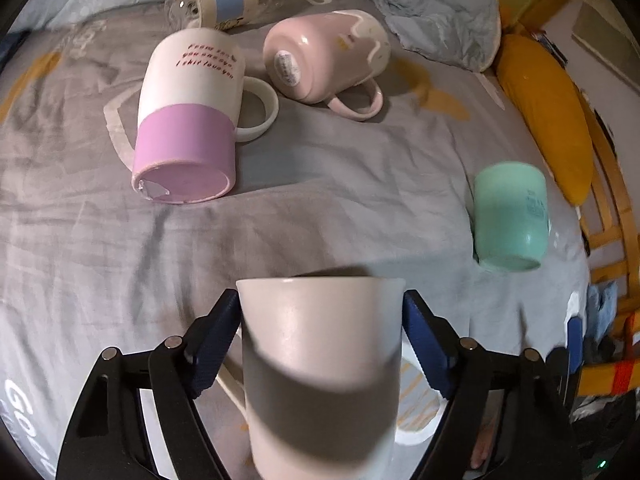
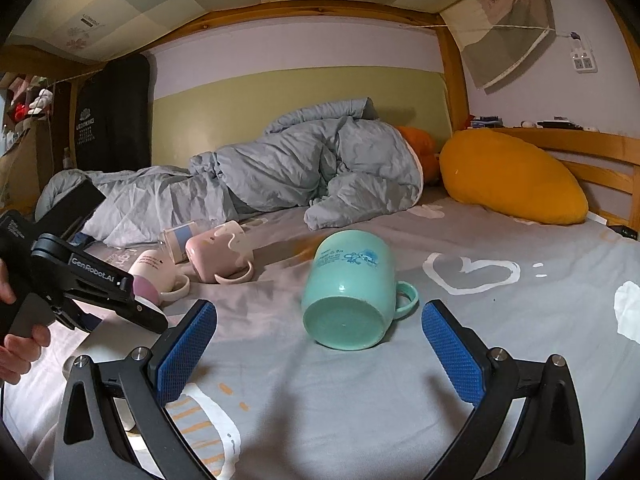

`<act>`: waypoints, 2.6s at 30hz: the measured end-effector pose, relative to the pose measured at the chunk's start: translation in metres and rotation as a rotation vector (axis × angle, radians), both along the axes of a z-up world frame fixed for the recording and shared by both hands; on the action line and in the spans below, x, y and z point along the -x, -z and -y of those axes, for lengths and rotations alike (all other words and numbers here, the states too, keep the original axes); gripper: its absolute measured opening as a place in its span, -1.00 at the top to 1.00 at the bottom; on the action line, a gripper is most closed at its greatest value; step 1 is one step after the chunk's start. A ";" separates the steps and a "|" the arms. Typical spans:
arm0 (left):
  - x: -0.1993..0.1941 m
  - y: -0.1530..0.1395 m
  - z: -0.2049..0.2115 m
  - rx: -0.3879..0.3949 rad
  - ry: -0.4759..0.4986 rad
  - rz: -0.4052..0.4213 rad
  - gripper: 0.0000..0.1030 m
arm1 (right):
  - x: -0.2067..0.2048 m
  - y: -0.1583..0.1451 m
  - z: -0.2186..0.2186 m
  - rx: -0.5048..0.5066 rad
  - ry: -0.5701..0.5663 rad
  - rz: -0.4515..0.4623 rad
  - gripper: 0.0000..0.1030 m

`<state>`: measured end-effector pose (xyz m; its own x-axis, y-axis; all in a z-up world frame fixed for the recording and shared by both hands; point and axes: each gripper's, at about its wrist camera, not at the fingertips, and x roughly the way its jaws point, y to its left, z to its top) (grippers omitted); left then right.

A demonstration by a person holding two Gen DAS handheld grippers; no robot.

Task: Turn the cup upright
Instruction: 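Rotate the held white mug with the left tool until its opening faces up, then lower the upright white mug onto the bed and open the left tool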

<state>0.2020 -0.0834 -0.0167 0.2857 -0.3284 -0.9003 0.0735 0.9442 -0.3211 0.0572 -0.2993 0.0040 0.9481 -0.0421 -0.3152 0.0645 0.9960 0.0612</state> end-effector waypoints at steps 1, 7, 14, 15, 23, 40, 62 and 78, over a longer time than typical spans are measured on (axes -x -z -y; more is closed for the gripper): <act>0.005 -0.006 0.002 -0.017 0.012 0.020 -0.54 | 0.000 0.000 0.000 0.001 0.000 -0.001 -1.00; 0.041 -0.042 0.010 -0.074 0.055 0.174 -0.52 | -0.001 0.000 0.006 -0.026 0.016 -0.004 -1.00; 0.071 -0.062 0.008 -0.196 0.033 0.352 -0.51 | 0.000 0.000 0.010 -0.037 0.036 0.003 -1.00; 0.073 -0.062 0.006 -0.207 0.022 0.378 -0.51 | 0.001 0.001 0.011 -0.038 0.038 0.004 -1.00; 0.082 -0.051 -0.006 -0.156 0.018 0.516 -0.51 | -0.001 0.001 0.012 -0.040 0.044 -0.002 -1.00; 0.103 -0.042 0.008 -0.145 0.069 0.767 -0.51 | -0.004 0.004 0.017 -0.059 0.056 -0.017 -1.00; 0.179 -0.067 -0.043 -0.206 -0.013 1.043 -1.00 | 0.017 -0.002 -0.001 -0.038 -0.080 0.062 -1.00; 0.203 -0.015 -0.096 -0.105 -0.194 0.985 -1.00 | 0.073 -0.002 -0.064 0.065 -0.154 0.128 -1.00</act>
